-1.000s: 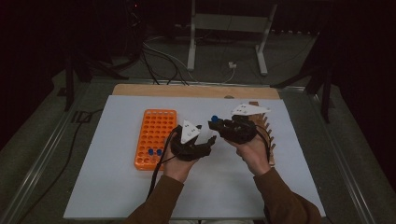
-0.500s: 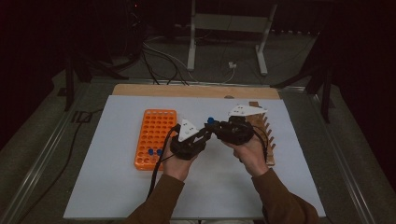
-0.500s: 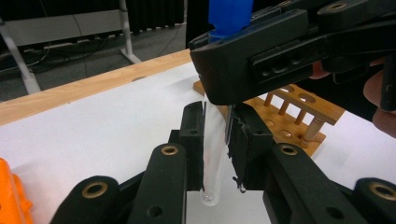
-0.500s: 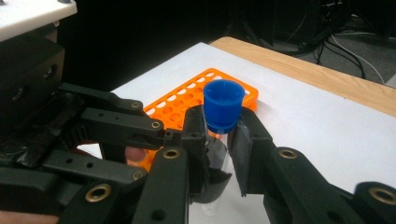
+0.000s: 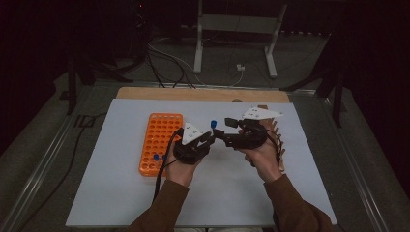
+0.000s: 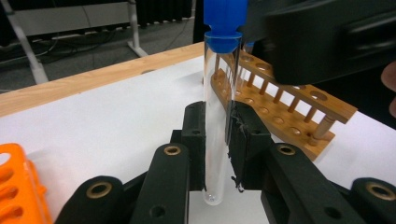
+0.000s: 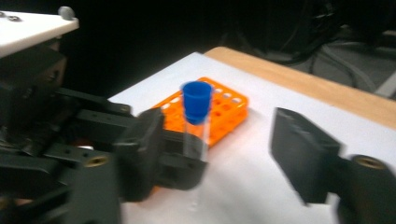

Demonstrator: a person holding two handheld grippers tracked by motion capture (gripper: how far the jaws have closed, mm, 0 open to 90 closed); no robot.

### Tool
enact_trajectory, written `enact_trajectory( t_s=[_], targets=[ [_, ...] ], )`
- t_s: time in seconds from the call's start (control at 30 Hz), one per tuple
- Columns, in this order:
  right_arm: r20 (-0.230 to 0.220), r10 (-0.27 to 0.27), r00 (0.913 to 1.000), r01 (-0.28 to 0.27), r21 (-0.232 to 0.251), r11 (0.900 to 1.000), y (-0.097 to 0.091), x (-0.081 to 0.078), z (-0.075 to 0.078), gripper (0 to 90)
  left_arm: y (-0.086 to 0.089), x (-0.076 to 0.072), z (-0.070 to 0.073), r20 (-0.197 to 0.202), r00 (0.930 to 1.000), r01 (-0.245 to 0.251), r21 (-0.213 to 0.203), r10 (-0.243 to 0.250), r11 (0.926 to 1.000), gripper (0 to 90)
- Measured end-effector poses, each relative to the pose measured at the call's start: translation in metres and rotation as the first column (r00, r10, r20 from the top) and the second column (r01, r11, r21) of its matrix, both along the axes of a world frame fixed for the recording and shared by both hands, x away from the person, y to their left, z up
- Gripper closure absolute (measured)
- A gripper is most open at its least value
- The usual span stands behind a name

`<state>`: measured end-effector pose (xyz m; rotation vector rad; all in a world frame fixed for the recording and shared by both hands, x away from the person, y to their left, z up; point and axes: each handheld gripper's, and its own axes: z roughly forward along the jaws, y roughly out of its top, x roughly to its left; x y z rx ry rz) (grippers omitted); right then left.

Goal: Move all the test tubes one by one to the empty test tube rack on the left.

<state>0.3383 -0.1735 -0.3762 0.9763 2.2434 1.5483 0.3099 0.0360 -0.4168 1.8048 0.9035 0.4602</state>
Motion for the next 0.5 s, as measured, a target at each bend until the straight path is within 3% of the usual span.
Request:
enact_trajectory(
  t_s=[0.13,0.27,0.5],
  targets=[
    [0.016,-0.025,0.9995,0.025,-0.008,0.9996,-0.005,0.000,0.000,14.8,0.003,0.001,0.001,0.001,0.9999,-0.011,-0.006,0.011,0.9999,78.4],
    [0.024,-0.046,0.9986,0.047,-0.015,0.9988,-0.011,0.001,-0.002,8.8,0.008,0.002,0.002,0.000,0.9997,-0.026,0.009,0.026,0.9996,78.4],
    [0.034,-0.048,0.9982,0.050,-0.050,0.9975,-0.020,0.001,-0.011,3.1,0.023,0.003,0.004,0.000,0.9992,-0.040,-0.023,0.040,0.9989,78.4]
  ],
)
